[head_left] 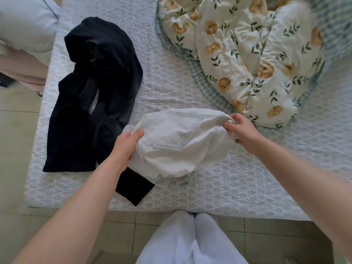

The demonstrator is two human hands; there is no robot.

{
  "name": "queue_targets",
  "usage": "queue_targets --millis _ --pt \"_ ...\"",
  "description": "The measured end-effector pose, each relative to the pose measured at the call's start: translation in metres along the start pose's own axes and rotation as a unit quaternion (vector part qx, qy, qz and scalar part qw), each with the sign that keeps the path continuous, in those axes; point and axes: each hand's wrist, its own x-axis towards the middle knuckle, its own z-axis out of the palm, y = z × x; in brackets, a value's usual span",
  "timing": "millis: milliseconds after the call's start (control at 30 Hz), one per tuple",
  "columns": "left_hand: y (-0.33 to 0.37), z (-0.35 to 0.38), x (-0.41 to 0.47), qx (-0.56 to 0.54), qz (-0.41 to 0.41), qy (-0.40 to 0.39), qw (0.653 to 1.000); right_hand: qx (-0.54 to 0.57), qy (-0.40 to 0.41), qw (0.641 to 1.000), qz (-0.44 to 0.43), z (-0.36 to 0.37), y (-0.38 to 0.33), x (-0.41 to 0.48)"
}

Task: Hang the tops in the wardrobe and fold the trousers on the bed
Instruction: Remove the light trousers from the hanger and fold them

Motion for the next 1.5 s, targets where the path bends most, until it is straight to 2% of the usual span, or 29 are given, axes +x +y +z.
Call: queue_targets --millis 133,233,367,467,567,633,667,767,967,1067,1133,1167,1233,1267,1333,1400,1500 --pt "-0.003 0.005 -0.045 -0.005 0.048 -0.054 0.997 -0.055 0.043 0.998 0.0 0.001 0.009 -0.042" --pt "0.005 0.013 -0.079 0.007 0.098 -0.106 0.989 -0.125 0.042 0.991 0.018 0.0 0.012 -0.072" --pt "0.02 0.038 -0.122 0.068 0.217 -0.18 0.957 -0.19 0.079 0.978 -0.016 -0.003 0.007 -0.108" --pt "0.021 0.062 -0.147 0.185 0.305 -0.238 0.904 -0.137 0.089 0.985 -0.057 -0.006 -0.006 -0.131" --pt "0.019 0.092 -0.182 0.341 0.404 -0.28 0.802 0.021 0.021 0.999 0.022 -0.016 -0.017 -0.149" --pt "0.017 0.113 -0.207 0.397 0.458 -0.295 0.738 0.033 -0.011 0.998 0.06 -0.028 -0.013 -0.156" --pt "0.015 0.124 -0.219 0.414 0.475 -0.303 0.715 0.022 -0.001 0.997 0.068 -0.035 -0.008 -0.161" --pt "0.008 0.155 -0.242 0.441 0.488 -0.324 0.68 0.003 0.093 0.993 0.078 -0.065 0.019 -0.167" --pt "-0.012 0.226 -0.287 0.474 0.494 -0.365 0.631 0.237 0.157 0.954 0.092 -0.16 0.077 -0.213" --pt "-0.023 0.262 -0.314 0.476 0.452 -0.426 0.623 0.292 0.19 0.931 0.105 -0.207 0.102 -0.242" --pt "-0.029 0.287 -0.322 0.456 0.413 -0.465 0.637 0.318 0.212 0.919 0.1 -0.234 0.117 -0.26" --pt "-0.03 0.298 -0.325 0.433 0.38 -0.483 0.66 0.33 0.222 0.912 0.096 -0.246 0.125 -0.268" --pt "-0.026 0.324 -0.329 0.362 0.297 -0.487 0.737 0.353 0.24 0.9 0.091 -0.272 0.141 -0.284" --pt "-0.02 0.337 -0.33 0.326 0.26 -0.471 0.777 0.363 0.247 0.894 0.084 -0.284 0.148 -0.293" --pt "-0.002 0.358 -0.331 0.29 0.246 -0.415 0.826 0.381 0.257 0.886 0.062 -0.307 0.16 -0.308" --pt "0.015 0.378 -0.324 0.309 0.27 -0.359 0.838 0.395 0.262 0.88 0.042 -0.327 0.168 -0.324" --pt "0.036 0.411 -0.311 0.373 0.301 -0.321 0.817 0.411 0.269 0.871 0.016 -0.351 0.176 -0.345"
